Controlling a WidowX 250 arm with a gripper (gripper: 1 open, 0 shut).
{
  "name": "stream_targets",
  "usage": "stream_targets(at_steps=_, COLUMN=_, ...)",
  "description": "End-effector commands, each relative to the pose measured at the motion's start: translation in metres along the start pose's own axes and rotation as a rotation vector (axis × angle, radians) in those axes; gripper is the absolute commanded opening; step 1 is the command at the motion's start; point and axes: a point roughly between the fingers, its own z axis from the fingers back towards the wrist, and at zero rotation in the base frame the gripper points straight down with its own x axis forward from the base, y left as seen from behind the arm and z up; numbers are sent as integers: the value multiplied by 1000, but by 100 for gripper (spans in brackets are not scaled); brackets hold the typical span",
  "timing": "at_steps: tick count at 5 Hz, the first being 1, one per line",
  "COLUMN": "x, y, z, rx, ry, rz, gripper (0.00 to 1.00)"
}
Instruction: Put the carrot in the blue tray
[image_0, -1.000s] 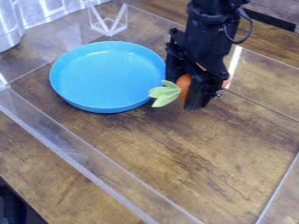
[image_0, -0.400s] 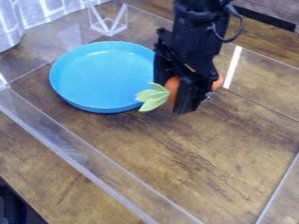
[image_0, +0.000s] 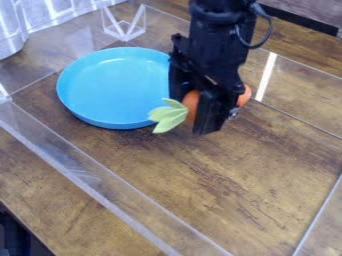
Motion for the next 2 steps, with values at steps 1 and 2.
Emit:
stream_targets(at_steps=1, x=-4, y=8, z=25, rx=12, ry=-95, rz=38, gripper=0)
stream_targets(at_steps=2, x=-7, y=8, z=25, rx=2, ry=-103, rz=53, gripper=0)
